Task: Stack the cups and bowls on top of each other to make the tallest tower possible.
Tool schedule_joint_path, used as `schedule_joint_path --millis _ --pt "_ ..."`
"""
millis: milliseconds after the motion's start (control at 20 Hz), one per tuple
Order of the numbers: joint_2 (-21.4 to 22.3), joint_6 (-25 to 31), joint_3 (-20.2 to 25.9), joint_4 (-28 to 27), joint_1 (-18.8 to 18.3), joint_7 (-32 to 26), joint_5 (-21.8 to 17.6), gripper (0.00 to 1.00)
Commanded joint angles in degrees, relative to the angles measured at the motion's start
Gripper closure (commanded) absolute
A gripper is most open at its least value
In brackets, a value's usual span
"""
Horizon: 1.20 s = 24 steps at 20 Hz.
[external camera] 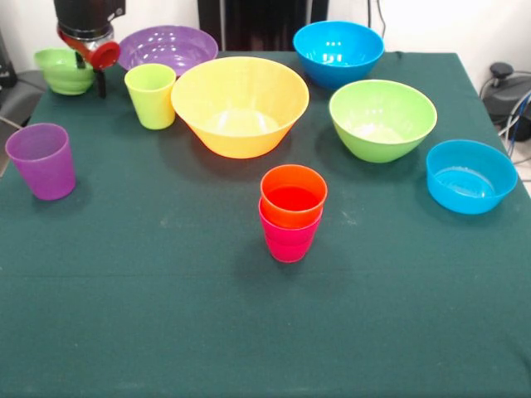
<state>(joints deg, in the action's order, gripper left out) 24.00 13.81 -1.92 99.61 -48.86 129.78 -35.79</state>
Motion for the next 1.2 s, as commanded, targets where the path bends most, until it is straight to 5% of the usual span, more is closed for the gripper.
schedule_joint_path --millis 50,1200 --pt "-2.21 -3.67 6.78 -4.85 1.53 -4.77 -4.92 1.00" --pt "6.63 6.33 10.34 0.15 2.20 -4.65 1.20 1.00"
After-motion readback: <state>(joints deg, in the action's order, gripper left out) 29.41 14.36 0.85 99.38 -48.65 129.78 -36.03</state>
